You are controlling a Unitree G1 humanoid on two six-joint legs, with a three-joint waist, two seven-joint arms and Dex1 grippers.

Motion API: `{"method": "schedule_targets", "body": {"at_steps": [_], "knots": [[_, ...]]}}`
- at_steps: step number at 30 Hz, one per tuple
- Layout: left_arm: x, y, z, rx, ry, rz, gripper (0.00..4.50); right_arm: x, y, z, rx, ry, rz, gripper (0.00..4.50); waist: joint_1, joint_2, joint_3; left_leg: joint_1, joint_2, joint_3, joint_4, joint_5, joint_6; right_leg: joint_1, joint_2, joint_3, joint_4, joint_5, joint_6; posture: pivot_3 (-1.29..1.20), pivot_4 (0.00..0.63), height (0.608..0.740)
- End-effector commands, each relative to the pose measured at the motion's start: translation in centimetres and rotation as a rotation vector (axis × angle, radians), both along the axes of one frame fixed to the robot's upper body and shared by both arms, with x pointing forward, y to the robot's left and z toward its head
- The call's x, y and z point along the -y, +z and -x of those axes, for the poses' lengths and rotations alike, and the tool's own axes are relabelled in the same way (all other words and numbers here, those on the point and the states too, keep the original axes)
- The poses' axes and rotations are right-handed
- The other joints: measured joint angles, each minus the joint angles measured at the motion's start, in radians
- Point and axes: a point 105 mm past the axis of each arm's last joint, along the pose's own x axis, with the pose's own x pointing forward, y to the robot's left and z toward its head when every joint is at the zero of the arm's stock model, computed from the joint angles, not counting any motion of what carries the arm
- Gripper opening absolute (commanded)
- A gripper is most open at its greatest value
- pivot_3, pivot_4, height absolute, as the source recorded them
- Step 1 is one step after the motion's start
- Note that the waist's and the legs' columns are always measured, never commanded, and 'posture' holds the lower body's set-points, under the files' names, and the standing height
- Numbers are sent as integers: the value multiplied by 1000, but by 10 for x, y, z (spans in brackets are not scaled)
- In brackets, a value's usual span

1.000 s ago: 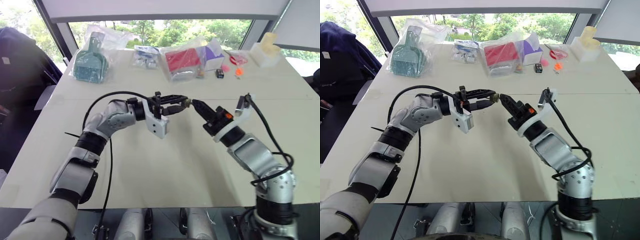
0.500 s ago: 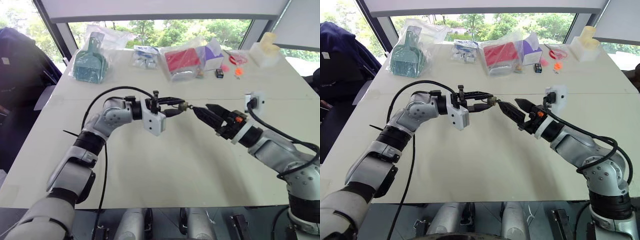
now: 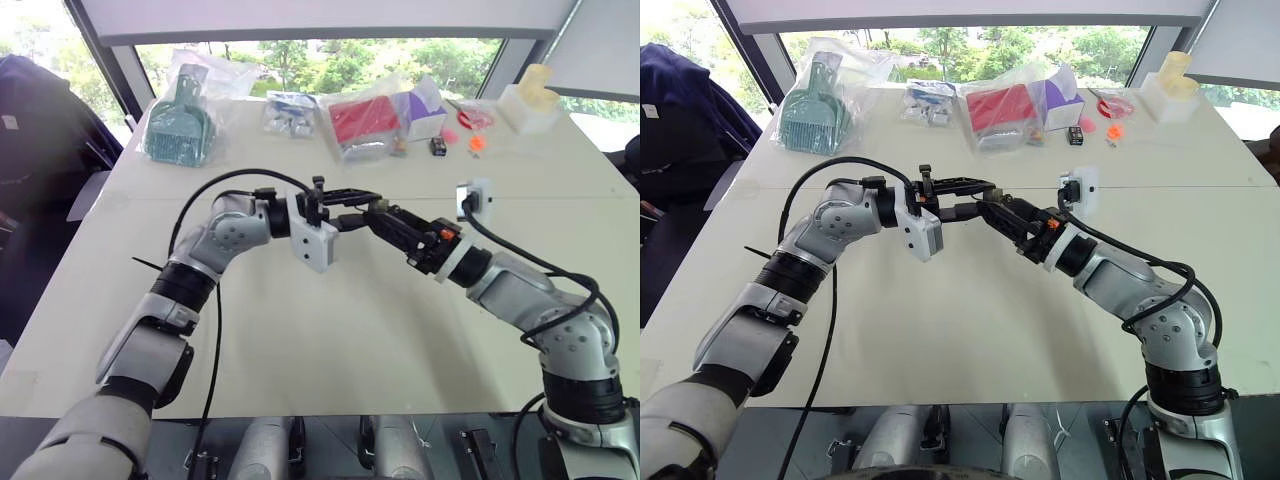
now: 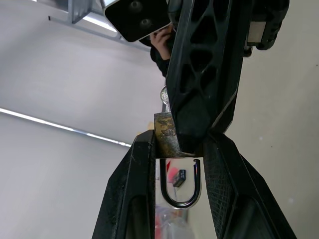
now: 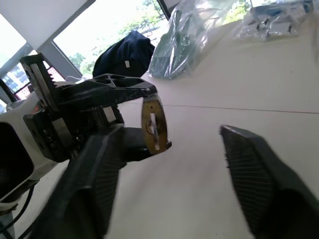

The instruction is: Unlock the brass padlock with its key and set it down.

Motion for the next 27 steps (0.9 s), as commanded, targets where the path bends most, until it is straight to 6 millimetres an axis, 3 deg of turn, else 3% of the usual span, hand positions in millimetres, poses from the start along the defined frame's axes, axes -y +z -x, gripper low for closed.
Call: {"method": "schedule_targets", "body": {"at_steps": [1,3,4,11,12,15,17,21,27], "knots": [[1,12,5,21,-20,38,755,0,11,1,35,6,-31,1139,0,0,0,0,0,0,0,0,0,0,0,0,0,0,0,0,150,735],[0,12,4,19,-15,38,755,1,11,1,35,1,-40,170,1,0,0,0,0,0,0,0,0,0,0,0,0,0,0,0,150,735],[0,12,4,18,-13,38,755,2,11,1,35,0,-40,30,0,0,0,0,0,0,0,0,0,0,0,0,0,0,0,0,150,735],[-1,11,1,3,-1,22,755,1,10,-1,33,-7,-44,30,0,0,0,0,0,0,0,0,0,0,0,0,0,0,0,0,150,735],[-2,9,0,-9,6,11,1768,1,10,-1,33,-9,-45,0,0,0,0,0,0,0,0,0,0,0,0,0,0,0,0,0,150,735],[-7,0,-6,-84,37,-20,2969,2,9,-2,32,-20,-44,0,0,0,0,0,0,0,0,0,0,0,0,0,0,0,0,0,150,735],[-17,-12,-16,-299,94,-35,3667,4,8,-3,31,-32,-38,0,-2,0,0,0,0,0,0,0,0,0,0,0,0,0,0,0,150,735],[-33,-20,-21,-633,110,-27,3667,6,7,-5,32,-41,-32,0,-4,0,0,0,0,0,0,0,-1,0,1,0,1,0,0,0,150,735],[-30,9,-32,-790,100,158,3667,2,7,-6,38,-26,-30,0,1,0,0,0,-1,-1,0,1,-1,1,1,0,0,0,0,0,150,735]]}}
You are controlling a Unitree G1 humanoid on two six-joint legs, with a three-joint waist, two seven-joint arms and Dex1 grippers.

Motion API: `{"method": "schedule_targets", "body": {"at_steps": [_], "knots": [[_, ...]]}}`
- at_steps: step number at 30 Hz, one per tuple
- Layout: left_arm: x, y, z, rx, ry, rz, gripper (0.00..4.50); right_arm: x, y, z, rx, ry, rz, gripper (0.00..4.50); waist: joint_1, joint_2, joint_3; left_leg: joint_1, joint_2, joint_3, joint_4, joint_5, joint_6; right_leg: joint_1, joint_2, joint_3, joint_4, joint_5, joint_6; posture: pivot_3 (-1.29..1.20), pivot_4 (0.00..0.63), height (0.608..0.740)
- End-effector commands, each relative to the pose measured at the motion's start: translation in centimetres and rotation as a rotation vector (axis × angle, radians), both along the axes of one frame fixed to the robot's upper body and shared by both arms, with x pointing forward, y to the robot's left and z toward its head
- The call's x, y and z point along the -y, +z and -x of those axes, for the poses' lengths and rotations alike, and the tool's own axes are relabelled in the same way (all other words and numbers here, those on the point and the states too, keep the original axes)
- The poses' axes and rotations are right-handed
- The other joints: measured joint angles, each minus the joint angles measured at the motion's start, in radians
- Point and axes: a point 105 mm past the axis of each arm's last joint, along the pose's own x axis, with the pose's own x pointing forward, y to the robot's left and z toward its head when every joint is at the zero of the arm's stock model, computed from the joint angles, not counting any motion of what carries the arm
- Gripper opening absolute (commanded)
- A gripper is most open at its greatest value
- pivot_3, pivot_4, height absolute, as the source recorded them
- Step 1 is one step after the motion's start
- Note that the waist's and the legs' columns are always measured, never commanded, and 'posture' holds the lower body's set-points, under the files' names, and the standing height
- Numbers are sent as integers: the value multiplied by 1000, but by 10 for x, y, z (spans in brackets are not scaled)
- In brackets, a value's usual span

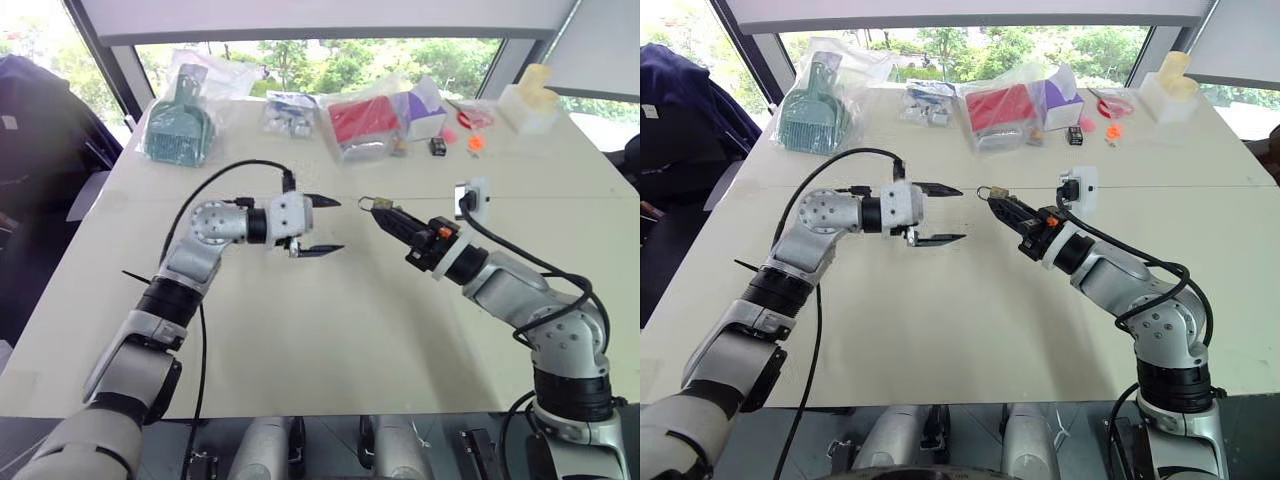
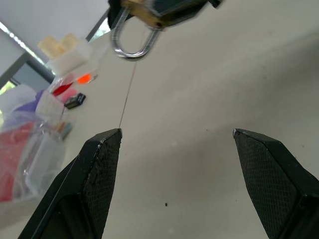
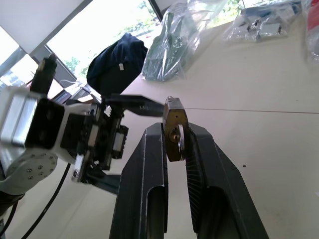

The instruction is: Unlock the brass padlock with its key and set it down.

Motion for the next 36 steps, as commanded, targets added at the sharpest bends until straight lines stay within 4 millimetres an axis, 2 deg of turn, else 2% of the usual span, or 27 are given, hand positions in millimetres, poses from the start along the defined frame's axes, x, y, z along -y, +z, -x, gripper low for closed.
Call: {"method": "schedule_targets", "body": {"at_steps": [1,5,16,23,28,33,36], "knots": [[7,36,-3,2,8,133,3667,-2,13,1,53,13,-18,0,0,0,0,0,0,0,0,0,0,0,0,0,0,0,0,0,150,735],[14,41,-6,-12,14,163,3667,-5,13,2,56,23,-16,0,-3,0,0,0,0,0,0,0,0,0,0,0,0,0,0,0,150,735],[24,33,-12,5,10,146,3667,-16,17,14,72,89,-27,0,-2,0,0,0,0,0,0,0,0,0,0,0,0,0,0,0,150,735],[28,44,-21,31,47,193,3667,-23,12,20,49,130,-30,0,-2,0,0,0,0,0,0,0,0,0,0,0,0,0,0,0,150,735],[27,45,-23,39,57,198,3667,-24,9,20,39,128,-34,0,-2,0,0,0,0,0,0,0,0,0,0,0,0,0,0,0,150,735],[23,38,-25,29,79,189,3667,-22,8,20,33,117,-36,0,-2,0,0,0,0,0,0,0,0,0,0,0,0,0,0,0,150,735],[8,10,-27,-89,122,87,3667,-15,-2,15,-10,72,4,0,-4,0,0,0,0,0,0,0,0,0,0,0,0,0,0,0,150,735]]}}
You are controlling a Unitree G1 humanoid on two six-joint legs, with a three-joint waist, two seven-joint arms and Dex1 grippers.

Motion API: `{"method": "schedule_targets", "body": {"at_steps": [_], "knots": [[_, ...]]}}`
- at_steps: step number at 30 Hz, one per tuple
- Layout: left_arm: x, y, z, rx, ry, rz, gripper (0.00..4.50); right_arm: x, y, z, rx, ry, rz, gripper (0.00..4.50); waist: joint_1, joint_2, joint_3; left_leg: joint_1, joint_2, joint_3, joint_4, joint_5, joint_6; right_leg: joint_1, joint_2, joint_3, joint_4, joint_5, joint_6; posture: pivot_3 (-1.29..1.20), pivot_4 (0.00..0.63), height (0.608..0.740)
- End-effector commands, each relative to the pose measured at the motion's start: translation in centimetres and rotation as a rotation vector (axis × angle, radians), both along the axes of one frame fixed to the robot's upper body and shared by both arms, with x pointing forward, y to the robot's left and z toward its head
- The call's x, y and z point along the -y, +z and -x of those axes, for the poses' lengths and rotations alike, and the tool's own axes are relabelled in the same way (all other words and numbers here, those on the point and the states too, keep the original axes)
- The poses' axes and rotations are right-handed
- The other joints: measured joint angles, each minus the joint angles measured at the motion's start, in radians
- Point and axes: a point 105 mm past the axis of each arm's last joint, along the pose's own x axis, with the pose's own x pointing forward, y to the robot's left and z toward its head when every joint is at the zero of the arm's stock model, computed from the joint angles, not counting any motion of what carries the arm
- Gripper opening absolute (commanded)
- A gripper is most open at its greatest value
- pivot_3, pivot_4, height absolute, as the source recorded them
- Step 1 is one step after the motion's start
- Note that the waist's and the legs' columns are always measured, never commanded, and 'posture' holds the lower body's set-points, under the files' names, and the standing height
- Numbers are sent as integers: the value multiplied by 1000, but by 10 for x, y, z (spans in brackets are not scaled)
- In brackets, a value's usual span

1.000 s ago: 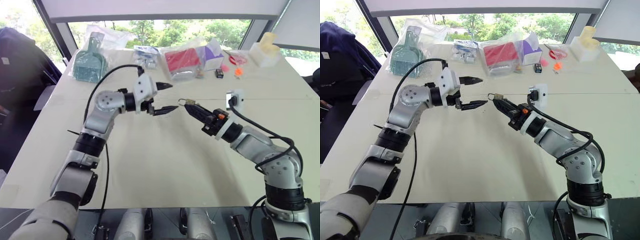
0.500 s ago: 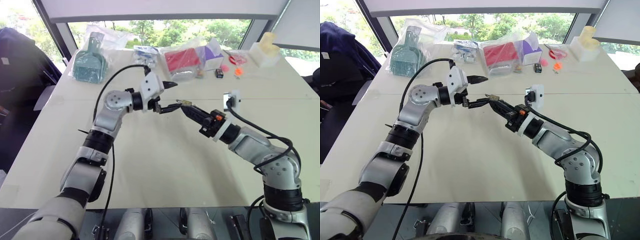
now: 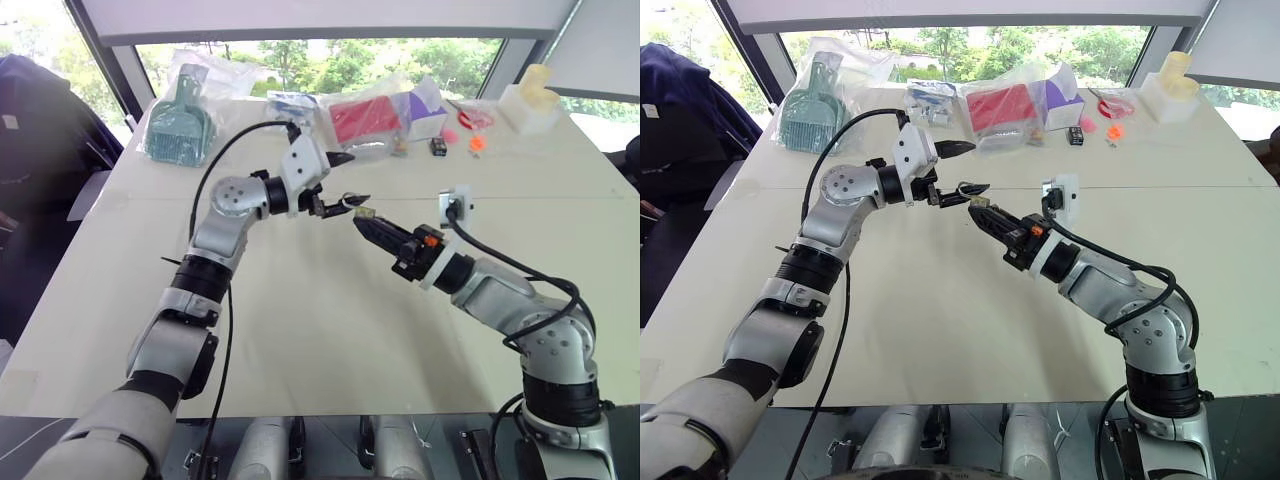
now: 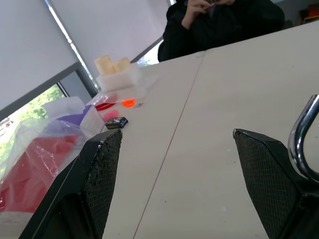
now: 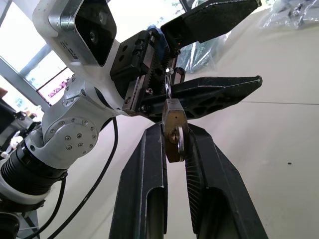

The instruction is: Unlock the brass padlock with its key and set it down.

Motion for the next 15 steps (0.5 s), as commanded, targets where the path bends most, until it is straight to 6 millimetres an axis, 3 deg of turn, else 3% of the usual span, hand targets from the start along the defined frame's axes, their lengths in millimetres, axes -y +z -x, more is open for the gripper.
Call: {"method": "schedule_targets", "body": {"at_steps": [1,4,9,15], "knots": [[-23,-21,1,-110,29,-83,3667,8,-6,0,-19,-36,65,0,-2,0,0,0,0,0,0,0,0,0,0,0,0,0,0,0,150,735],[-40,-34,18,-255,-15,-79,3667,9,-30,6,-89,10,177,0,-8,0,0,0,0,0,-1,0,0,-1,0,0,0,0,0,0,150,735],[-55,-44,74,-416,-144,-90,3667,8,-51,12,-190,53,162,0,-14,0,0,-1,1,0,-2,4,-7,-2,0,0,0,-1,-1,0,150,735],[-64,-56,102,-501,-110,-110,3667,10,-75,5,-337,81,138,0,-16,1,0,0,1,-1,-1,1,-2,-1,0,0,0,-2,-4,0,150,735]]}}
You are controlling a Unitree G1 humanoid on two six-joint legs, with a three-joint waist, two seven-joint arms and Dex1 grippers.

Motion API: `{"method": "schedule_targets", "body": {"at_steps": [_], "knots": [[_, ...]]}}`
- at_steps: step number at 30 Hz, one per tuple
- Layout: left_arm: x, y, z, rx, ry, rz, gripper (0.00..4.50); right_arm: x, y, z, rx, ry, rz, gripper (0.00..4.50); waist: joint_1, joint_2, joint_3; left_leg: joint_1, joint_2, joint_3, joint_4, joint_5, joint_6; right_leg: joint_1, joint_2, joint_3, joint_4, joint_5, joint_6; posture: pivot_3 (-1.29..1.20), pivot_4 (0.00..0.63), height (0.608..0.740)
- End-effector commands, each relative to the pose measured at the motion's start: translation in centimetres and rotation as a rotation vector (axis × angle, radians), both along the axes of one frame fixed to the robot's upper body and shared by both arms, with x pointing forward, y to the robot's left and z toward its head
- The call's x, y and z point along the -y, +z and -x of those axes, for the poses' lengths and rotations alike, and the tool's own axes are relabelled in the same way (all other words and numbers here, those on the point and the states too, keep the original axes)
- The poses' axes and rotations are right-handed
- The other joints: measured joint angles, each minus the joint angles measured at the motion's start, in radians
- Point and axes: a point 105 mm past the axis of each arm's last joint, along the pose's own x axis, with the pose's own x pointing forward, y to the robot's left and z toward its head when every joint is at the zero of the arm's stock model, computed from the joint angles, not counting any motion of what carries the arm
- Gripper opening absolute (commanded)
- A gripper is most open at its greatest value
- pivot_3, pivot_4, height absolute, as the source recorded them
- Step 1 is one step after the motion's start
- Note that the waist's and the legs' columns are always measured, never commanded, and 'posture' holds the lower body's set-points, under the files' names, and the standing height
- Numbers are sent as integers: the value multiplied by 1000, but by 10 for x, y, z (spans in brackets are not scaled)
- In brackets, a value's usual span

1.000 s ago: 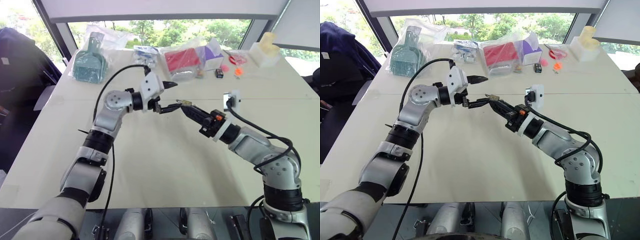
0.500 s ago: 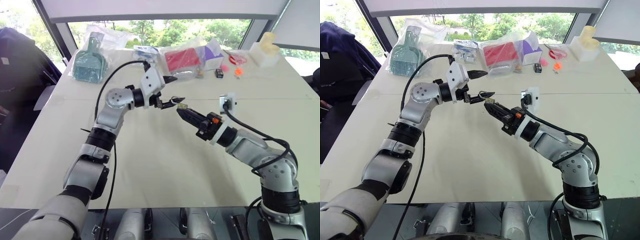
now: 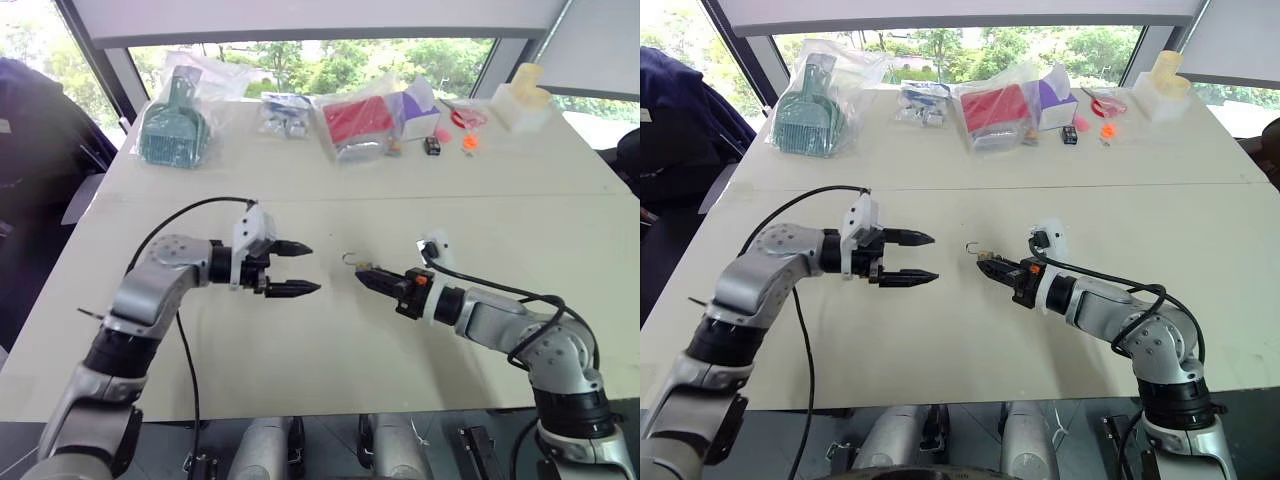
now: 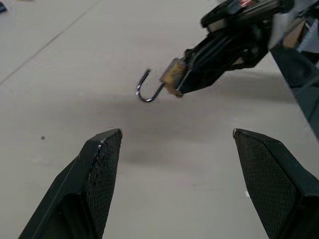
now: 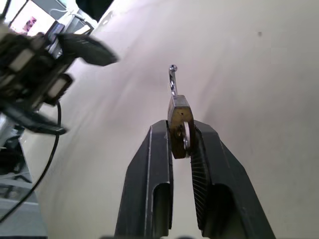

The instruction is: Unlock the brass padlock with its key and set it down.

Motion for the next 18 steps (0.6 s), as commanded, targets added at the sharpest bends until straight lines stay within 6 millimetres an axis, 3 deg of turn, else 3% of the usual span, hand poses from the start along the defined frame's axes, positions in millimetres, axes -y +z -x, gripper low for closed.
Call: {"method": "schedule_targets", "body": {"at_steps": [1,4,13,15,18], "knots": [[1,10,9,14,12,23,3667,-2,-1,-2,-37,32,-31,0,1,0,0,0,0,0,0,0,0,0,0,0,0,0,0,0,150,735],[1,6,11,8,35,19,3667,-1,-8,-5,-83,38,-29,0,-1,0,0,0,0,0,0,0,-1,0,0,0,0,0,0,0,150,735],[3,3,7,18,59,20,3699,22,-11,-6,-71,34,103,4459,1,0,0,0,0,0,-1,3,-5,0,1,0,0,0,0,0,150,735],[3,2,7,14,58,19,3699,32,-11,-2,-55,25,156,4459,5,0,0,0,0,0,0,3,-5,0,0,0,0,0,0,0,150,735],[1,1,6,-1,64,23,3699,63,-2,6,40,-12,319,4459,22,1,0,0,0,1,-1,2,-3,-1,0,0,0,0,0,0,150,735]]}}
